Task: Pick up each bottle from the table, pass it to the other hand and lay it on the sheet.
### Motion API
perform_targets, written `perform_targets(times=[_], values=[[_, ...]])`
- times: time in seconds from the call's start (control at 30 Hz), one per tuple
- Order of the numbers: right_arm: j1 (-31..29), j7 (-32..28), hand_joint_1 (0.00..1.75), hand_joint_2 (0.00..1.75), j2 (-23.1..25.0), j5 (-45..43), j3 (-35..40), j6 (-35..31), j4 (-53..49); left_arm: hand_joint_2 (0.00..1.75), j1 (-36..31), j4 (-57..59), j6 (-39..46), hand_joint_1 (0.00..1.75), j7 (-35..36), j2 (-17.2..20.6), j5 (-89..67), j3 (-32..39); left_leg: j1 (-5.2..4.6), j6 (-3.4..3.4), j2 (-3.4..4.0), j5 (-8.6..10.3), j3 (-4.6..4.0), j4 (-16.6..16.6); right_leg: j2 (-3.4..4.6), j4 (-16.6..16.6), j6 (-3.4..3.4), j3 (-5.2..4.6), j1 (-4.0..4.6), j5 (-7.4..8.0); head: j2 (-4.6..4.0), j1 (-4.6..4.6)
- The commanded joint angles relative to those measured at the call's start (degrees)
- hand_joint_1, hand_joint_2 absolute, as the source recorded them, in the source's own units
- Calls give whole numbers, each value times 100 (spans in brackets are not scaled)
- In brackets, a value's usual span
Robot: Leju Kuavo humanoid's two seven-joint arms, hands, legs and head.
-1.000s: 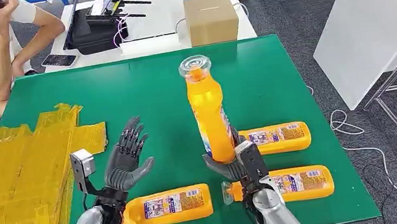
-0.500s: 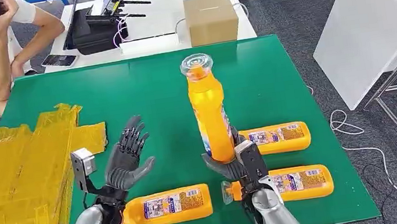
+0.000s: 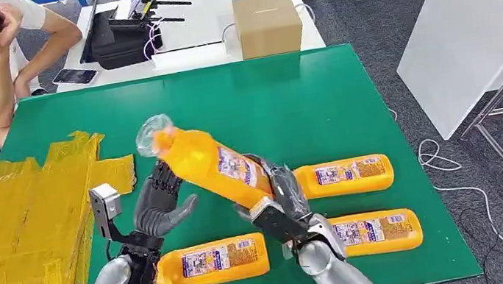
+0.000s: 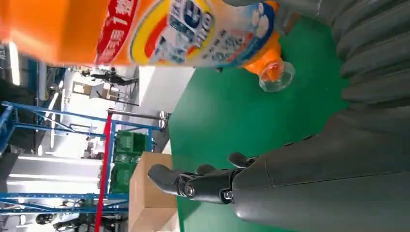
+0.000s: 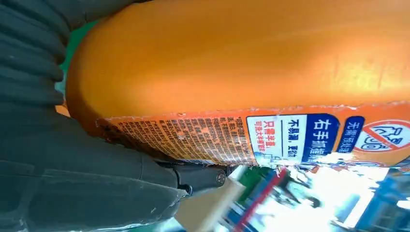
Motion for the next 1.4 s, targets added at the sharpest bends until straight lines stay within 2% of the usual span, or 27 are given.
perform_targets(times=[0.03, 0.3, 0.33, 0.73, 0.77, 1.03, 1.07, 1.2, 1.4], values=[[-1064, 376, 175, 175, -107, 456, 679, -381, 655, 175, -129, -518, -272, 0, -171, -15, -310, -813, 8, -3, -1, -6, -9, 14, -3, 3, 6, -4, 7, 0, 0, -2], [-1038, 373, 175, 175, -103, 503, 716, -398, 605, 175, -169, -461, -214, 0, -183, 31, -339, -848, 6, -3, -9, -1, 3, 0, -11, -4, 2, 9, 4, -2, 0, 2], [-1068, 397, 175, 175, -139, 748, 833, -536, 622, 175, -172, -453, -225, 0, -201, 25, -330, -850, 4, -2, -7, 1, -1, 1, -8, -3, 2, 4, 2, -1, 0, 0], [-1117, 598, 171, 175, -27, 1056, 993, -672, 809, 175, -177, -435, -229, 0, -207, -9, -318, -904, 2, 0, -3, 1, -5, 2, -3, -1, 3, -2, 1, 1, 0, 2], [-1127, 619, 175, 175, -7, 1098, 1009, -706, 883, 175, -178, -431, -235, 0, -213, -16, -311, -912, 5, -2, -2, -1, -2, 1, -2, -3, 3, 2, 4, 1, 0, 0], [-1276, 659, 175, 175, 23, 961, 734, -866, 1235, 175, -139, -425, -239, 0, -232, -39, -275, -941, 6, -2, -6, -1, 2, -1, -6, -6, 3, 8, 5, 0, 0, 0], [-1311, 795, 175, 175, 39, 1207, 792, -964, 1412, 175, -150, -409, -237, 0, -232, -56, -274, -942, 9, -3, -9, -1, 3, -1, -10, -9, 4, 12, 8, 0, 0, 0], [-1188, 657, 175, 175, 180, 1631, 1113, -1180, 1547, 175, -195, -340, -217, 0, -220, -82, -211, -872, 6, -2, -7, 1, 2, -3, -7, -8, 2, 8, 5, 0, 0, 0], [-947, 645, 175, 175, 276, 1912, 1532, -1111, 1495, 175, -188, -351, -129, 0, -202, -165, -32, -703, 12, -5, -12, -2, 10, -6, -13, -13, 2, 17, 11, -2, 0, 0]])
